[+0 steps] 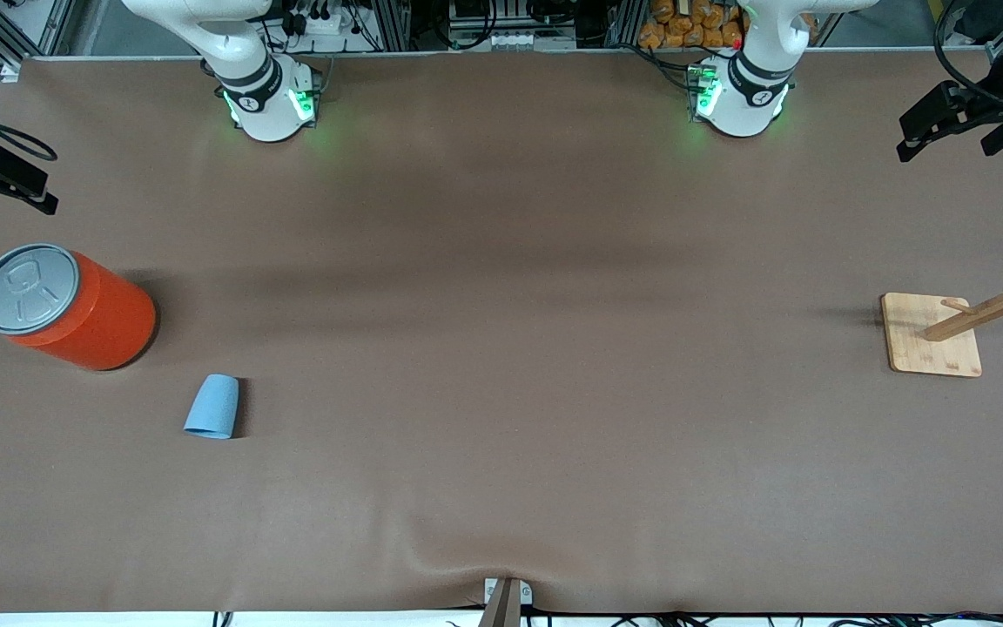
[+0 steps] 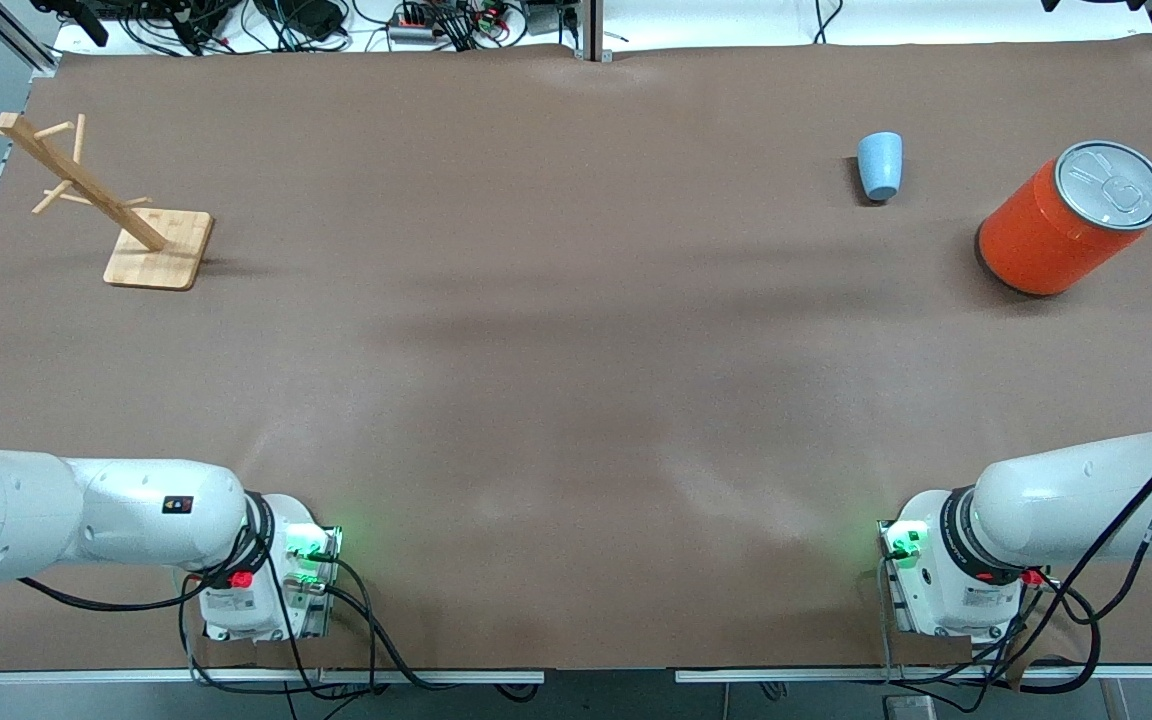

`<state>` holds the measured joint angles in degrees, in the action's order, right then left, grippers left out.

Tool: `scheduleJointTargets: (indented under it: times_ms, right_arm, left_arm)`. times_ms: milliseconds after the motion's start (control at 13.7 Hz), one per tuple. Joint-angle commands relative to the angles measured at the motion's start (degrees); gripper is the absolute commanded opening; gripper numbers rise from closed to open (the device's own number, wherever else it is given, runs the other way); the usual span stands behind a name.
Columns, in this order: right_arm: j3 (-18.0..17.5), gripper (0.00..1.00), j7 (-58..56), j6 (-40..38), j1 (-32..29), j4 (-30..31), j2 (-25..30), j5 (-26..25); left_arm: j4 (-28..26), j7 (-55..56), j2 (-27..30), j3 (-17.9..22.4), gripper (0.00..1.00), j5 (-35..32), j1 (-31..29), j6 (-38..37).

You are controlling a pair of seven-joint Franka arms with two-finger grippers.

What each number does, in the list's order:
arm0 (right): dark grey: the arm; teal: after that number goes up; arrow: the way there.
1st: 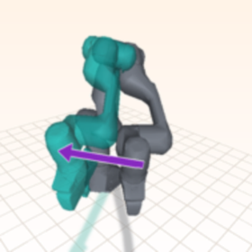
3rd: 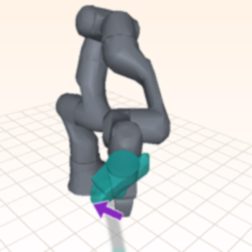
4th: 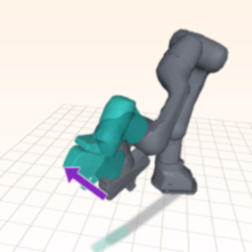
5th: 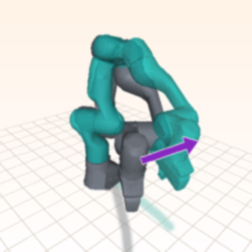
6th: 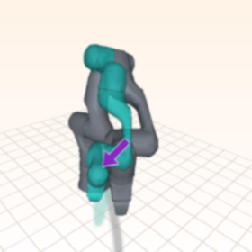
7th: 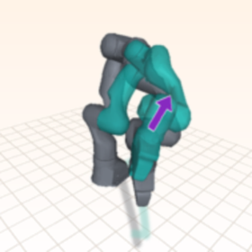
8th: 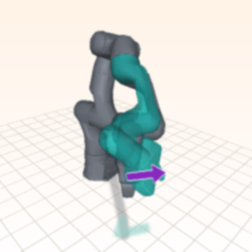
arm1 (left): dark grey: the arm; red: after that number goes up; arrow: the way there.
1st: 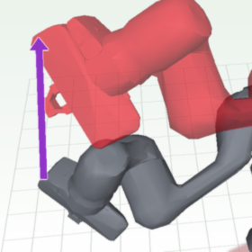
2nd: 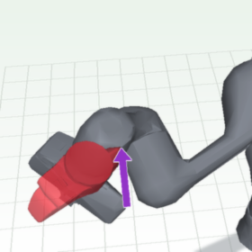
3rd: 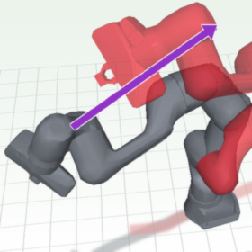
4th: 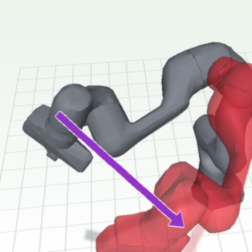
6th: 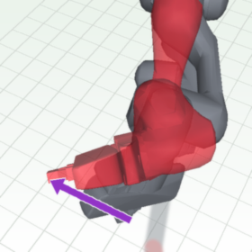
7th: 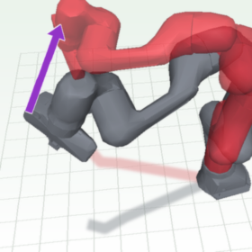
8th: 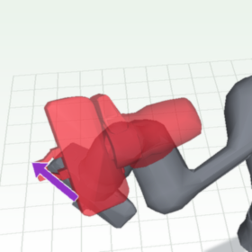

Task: Flip cup
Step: 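Reach the right gripper down to the lying blue cup and grasp it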

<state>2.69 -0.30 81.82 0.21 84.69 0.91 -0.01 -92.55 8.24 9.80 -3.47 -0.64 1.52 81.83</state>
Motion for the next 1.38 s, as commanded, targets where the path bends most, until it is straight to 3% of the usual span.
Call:
scheduleJointTargets:
  times_ms: [0, 437, 656, 874, 1312]
  right_arm:
    - [-0.8, 1.00, -0.6, -0.1, -0.6, -0.1, 0.6, -0.5]
    - [-0.6, 1.00, -0.6, 0.1, -1.0, 0.7, -0.2, -0.3]
    - [-0.5, 1.00, -0.7, 4.3, -1.2, 5.4, -3.6, -0.3]
    - [-0.7, 1.00, -0.7, 9.0, -0.4, 5.7, -10.6, -0.3]
    - [-0.9, 1.00, -5.1, 30.1, 0.6, 5.4, -25.4, 0.0]
  left_arm:
    - [1.0, -1.1, 0.0, -0.3, 1.00, 0.2, -0.5, -1.3]
    - [1.1, -3.0, 0.0, 0.5, 1.00, 0.7, -1.8, -1.3]
    - [0.4, -4.9, 0.0, 0.1, 1.00, 0.8, -1.6, -2.1]
    - [0.3, -4.8, -0.3, 0.1, 1.00, 0.7, -1.4, -2.0]
    - [0.3, -4.8, -2.8, 0.0, 1.00, 0.5, -1.4, -0.5]
